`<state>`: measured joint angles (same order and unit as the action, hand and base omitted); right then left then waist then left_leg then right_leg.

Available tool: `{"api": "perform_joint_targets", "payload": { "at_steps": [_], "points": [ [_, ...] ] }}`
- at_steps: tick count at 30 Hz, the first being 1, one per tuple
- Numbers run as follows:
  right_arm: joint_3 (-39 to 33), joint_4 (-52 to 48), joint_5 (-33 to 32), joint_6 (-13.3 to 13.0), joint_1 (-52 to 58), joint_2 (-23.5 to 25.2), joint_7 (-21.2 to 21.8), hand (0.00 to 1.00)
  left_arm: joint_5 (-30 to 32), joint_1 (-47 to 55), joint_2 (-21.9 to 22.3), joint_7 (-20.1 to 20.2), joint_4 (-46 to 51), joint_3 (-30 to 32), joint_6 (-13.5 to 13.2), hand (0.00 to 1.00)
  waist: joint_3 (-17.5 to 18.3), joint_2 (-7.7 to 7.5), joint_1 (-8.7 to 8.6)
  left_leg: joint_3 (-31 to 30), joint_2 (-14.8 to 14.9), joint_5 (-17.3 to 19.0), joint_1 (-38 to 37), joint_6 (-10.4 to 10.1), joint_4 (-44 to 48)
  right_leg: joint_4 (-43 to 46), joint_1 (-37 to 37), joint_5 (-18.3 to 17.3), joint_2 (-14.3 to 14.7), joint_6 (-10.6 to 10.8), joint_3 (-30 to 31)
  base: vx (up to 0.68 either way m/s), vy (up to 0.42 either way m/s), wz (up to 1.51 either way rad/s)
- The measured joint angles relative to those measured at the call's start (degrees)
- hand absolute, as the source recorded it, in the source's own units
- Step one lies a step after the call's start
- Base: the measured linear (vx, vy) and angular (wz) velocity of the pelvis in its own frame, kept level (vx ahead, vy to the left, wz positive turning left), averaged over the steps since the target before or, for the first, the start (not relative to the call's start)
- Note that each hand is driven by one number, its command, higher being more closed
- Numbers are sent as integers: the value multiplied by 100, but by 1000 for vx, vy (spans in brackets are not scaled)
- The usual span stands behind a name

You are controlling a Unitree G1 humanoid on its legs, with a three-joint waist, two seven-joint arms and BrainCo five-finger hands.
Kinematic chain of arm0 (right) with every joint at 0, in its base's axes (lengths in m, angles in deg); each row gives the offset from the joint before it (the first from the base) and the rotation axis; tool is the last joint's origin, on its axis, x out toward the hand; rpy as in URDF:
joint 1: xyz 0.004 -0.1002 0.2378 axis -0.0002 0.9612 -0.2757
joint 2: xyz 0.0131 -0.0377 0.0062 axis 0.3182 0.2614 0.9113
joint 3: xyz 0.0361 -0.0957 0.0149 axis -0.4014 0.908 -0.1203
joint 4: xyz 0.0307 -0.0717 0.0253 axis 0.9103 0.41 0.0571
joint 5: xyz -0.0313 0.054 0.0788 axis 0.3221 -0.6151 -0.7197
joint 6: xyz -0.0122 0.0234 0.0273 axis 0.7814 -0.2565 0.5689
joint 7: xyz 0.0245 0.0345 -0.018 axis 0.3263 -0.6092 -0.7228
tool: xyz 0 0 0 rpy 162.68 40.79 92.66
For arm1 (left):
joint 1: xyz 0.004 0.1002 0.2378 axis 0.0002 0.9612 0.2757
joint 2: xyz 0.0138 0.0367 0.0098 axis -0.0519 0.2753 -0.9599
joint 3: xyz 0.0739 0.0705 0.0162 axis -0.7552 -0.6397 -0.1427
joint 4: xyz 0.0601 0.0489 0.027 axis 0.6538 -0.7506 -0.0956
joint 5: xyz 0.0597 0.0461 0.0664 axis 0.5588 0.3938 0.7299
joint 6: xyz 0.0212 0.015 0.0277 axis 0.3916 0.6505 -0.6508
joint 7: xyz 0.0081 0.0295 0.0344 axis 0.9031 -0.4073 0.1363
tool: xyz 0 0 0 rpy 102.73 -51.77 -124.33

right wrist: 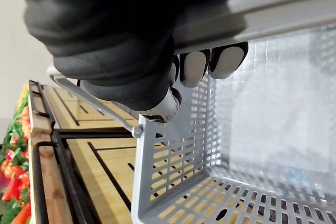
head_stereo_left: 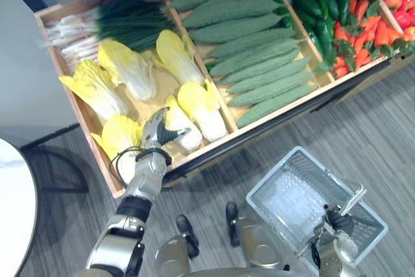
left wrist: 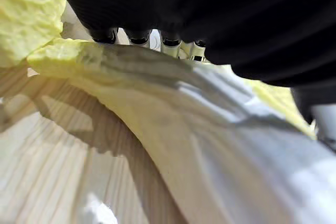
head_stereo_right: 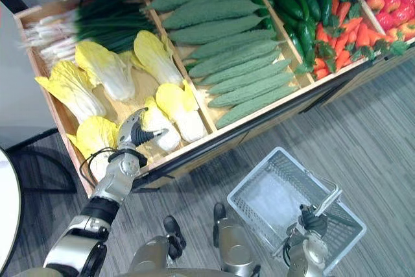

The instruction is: Pick vegetable in the basket

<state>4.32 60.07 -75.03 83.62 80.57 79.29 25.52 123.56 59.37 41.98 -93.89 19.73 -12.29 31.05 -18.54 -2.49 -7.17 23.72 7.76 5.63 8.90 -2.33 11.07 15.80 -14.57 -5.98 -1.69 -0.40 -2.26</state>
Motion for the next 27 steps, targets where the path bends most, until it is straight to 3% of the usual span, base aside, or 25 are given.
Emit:
{"api": "perform_joint_targets", "payload": {
  "at_steps": [8,17,21,27],
  "points": [
    [44,-218,4,-13,-45,9,107,100,-610,14,10,36,64,160,-6,100,-131,14,11,-42,7,4,-33,8,41,-9,56,0,-1,9,-14,29,-6,0],
    [38,-194,70,-11,-67,19,107,100,-1023,1170,254,4,1523,215,-55,100,-273,170,26,-246,-100,5,-482,7,-220,-214,541,-30,-40,57,-99,17,2,6],
    [-21,-190,84,-9,-50,22,101,100,-1425,1569,483,-109,2140,219,-266,100,-247,225,17,-289,-193,2,-624,9,-322,-285,688,-44,-45,80,-112,5,7,3],
    [-236,-129,86,-1,28,32,86,100,-2027,2136,913,-372,3147,272,-636,100,-58,507,34,-329,-237,-20,-832,39,-475,-340,885,-61,-53,107,-162,25,4,5]
  ]
}}
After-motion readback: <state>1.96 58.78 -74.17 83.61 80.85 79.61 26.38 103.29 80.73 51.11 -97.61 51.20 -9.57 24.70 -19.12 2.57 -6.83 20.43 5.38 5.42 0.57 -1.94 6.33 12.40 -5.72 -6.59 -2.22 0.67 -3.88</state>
